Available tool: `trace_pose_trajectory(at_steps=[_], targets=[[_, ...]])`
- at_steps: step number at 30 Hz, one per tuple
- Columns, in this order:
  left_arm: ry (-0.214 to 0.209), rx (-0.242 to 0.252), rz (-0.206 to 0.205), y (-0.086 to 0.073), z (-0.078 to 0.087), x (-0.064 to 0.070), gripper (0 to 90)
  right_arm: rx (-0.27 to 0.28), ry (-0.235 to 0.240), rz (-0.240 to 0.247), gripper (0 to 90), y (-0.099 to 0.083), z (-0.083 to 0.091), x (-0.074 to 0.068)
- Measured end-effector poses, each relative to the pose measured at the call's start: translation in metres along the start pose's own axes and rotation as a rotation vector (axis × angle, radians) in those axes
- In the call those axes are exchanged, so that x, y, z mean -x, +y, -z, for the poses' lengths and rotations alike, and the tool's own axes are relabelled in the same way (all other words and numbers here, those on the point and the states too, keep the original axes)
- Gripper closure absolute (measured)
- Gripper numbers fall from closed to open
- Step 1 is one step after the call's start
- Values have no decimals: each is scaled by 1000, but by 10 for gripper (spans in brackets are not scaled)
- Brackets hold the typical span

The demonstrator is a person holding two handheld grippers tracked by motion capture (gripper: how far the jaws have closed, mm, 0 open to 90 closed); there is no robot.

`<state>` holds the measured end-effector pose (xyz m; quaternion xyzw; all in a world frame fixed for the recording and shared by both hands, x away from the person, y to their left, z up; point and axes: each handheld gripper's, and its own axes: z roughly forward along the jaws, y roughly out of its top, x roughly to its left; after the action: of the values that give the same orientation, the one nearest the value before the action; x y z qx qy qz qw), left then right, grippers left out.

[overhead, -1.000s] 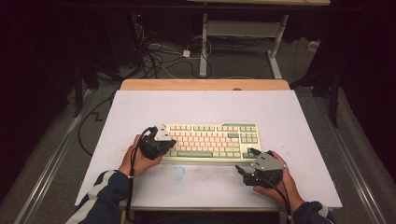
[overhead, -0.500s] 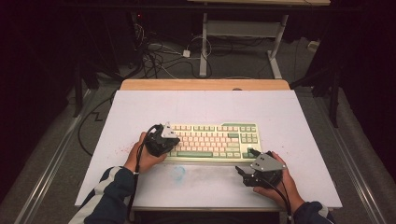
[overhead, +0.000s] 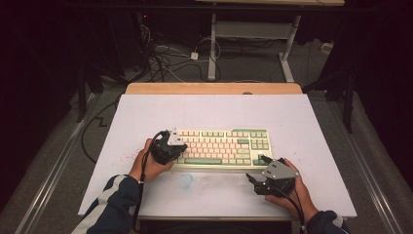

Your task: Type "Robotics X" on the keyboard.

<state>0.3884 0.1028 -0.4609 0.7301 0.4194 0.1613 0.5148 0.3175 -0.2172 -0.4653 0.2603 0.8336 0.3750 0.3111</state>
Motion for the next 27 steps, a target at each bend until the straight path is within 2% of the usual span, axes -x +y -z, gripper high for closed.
trace_pose_trajectory(at_steps=[10, 18, 23, 27], targets=[[-32, 25, -11, 3, 8, 11, 867, 1, -2, -4, 238, 0, 1, 0], [-80, 36, -33, 1, 12, 27, 868, 3, -5, -6, 238, 0, 3, 1], [-114, 26, -42, -1, 12, 37, 869, 1, -2, -2, 238, -1, 2, 1], [-126, 13, -58, -3, 11, 43, 869, 2, -2, -5, 238, -1, 2, 1]])
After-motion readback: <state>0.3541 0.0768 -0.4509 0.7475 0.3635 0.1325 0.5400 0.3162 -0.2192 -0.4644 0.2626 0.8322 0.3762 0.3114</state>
